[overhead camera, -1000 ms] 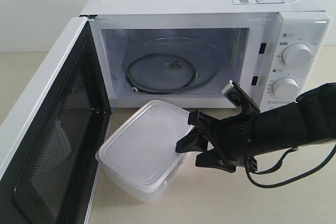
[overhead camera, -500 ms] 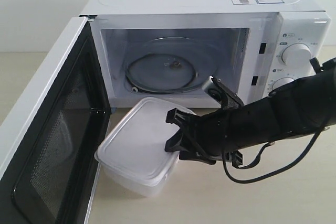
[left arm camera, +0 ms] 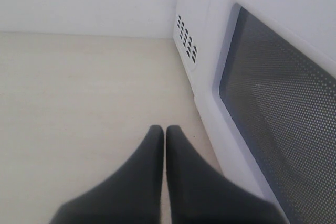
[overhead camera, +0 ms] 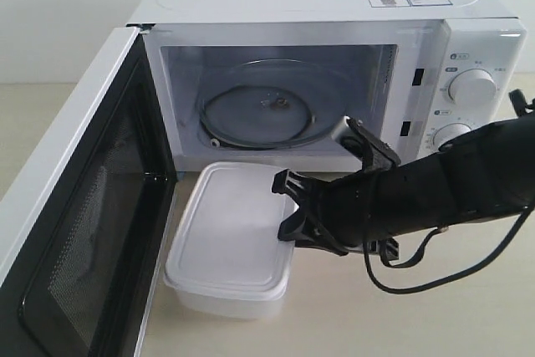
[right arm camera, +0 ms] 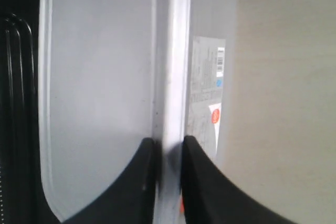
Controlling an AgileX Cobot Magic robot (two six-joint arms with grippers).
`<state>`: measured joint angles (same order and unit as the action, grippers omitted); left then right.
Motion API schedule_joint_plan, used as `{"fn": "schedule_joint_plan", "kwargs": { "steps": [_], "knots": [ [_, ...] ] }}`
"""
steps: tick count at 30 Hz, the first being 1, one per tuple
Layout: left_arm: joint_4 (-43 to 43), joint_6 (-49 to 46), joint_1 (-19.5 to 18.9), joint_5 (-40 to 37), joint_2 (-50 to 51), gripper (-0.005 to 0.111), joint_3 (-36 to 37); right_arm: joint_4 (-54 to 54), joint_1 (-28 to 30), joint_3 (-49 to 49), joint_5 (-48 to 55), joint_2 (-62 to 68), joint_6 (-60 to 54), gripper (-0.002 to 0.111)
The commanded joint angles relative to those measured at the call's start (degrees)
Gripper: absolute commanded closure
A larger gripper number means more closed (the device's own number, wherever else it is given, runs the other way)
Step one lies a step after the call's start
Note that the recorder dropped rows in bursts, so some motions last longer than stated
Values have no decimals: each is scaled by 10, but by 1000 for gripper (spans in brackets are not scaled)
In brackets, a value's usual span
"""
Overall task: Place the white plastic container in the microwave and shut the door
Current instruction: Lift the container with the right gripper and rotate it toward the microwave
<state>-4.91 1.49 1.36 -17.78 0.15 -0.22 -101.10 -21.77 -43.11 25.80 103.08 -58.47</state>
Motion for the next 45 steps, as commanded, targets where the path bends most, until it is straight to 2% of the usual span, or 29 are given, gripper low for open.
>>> {"fn": "schedule_joint_plan", "kwargs": {
  "steps": [1, 9, 15, 27, 31, 45],
  "knots": [
    [-1, 7, -1, 1, -1, 103, 2, 12, -1, 24, 1, -43, -28, 108],
    [-1, 7, -1, 1, -1, 103, 2, 12, -1, 61, -35, -110, -38, 108],
    [-1, 7, -1, 1, -1, 103, 2, 12, -1, 64, 9, -134, -41, 108],
    [-1, 7, -1, 3, -1, 103, 2, 12, -1, 84, 5, -181, -62, 108],
    [-1, 7, -1, 3, -1, 103, 2, 12, -1, 87, 43, -187, -58, 108],
    [-1, 7, -1, 3, -1, 103, 2, 12, -1, 133, 17, -280, -51, 108]
  ]
}}
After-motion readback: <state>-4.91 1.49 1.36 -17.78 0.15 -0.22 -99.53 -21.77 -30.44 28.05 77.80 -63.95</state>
